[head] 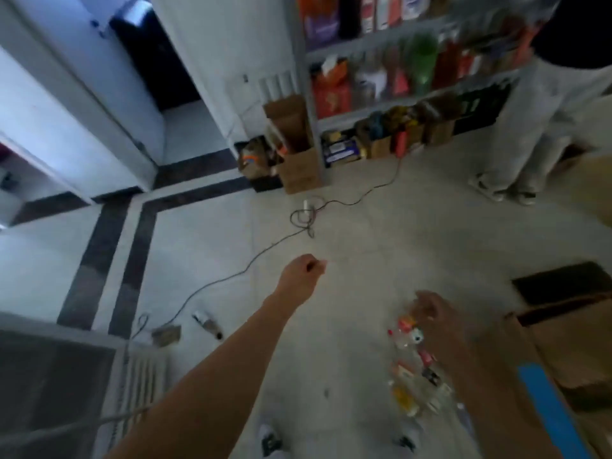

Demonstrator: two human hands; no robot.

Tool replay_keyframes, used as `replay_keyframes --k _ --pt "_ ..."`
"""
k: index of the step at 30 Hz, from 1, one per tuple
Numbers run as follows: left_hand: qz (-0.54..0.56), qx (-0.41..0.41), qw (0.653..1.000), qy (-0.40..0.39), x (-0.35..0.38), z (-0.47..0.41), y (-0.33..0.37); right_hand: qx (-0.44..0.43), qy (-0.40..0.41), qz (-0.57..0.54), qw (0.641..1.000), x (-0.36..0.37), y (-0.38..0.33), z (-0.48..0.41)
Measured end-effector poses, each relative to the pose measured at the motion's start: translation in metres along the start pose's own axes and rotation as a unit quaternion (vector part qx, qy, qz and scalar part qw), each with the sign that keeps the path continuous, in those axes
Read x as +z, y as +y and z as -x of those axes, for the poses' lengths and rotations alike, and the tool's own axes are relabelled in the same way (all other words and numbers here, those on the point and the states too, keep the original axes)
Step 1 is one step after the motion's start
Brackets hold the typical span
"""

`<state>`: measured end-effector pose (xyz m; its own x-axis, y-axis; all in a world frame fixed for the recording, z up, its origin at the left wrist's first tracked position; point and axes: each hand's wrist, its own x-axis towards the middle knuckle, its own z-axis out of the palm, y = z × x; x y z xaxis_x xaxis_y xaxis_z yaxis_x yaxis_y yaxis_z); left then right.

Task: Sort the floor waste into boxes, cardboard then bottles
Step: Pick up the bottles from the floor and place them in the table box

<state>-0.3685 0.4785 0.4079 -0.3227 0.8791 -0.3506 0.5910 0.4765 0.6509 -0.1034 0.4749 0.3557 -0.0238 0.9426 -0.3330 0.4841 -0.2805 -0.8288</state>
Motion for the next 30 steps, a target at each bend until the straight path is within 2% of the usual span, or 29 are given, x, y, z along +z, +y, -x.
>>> replay_keyframes --k 6,9,15,20,24,30 --pt "0.043 -0.055 0.996 0.054 -0.098 0.034 -0.158 -0.098 -0.125 0.088 0.983 0.168 -0.098 0.024" --pt "0.089 -0.093 0.989 0.073 -0.146 0.056 -0.236 -0.11 -0.17 0.118 0.972 0.253 -0.135 0.054" --pt "0.203 -0.16 0.961 0.095 -0.221 0.108 -0.365 -0.104 -0.278 0.19 0.936 0.391 -0.161 0.116" --pt "0.258 -0.207 0.936 0.123 -0.249 0.126 -0.43 -0.099 -0.335 0.234 0.907 0.46 -0.183 0.127" --pt "0.277 -0.258 0.918 0.12 -0.26 0.13 -0.453 -0.093 -0.355 0.245 0.898 0.501 -0.199 0.117" --pt "0.307 -0.29 0.898 0.125 -0.271 0.092 -0.481 -0.063 -0.402 0.272 0.872 0.564 -0.204 0.078"
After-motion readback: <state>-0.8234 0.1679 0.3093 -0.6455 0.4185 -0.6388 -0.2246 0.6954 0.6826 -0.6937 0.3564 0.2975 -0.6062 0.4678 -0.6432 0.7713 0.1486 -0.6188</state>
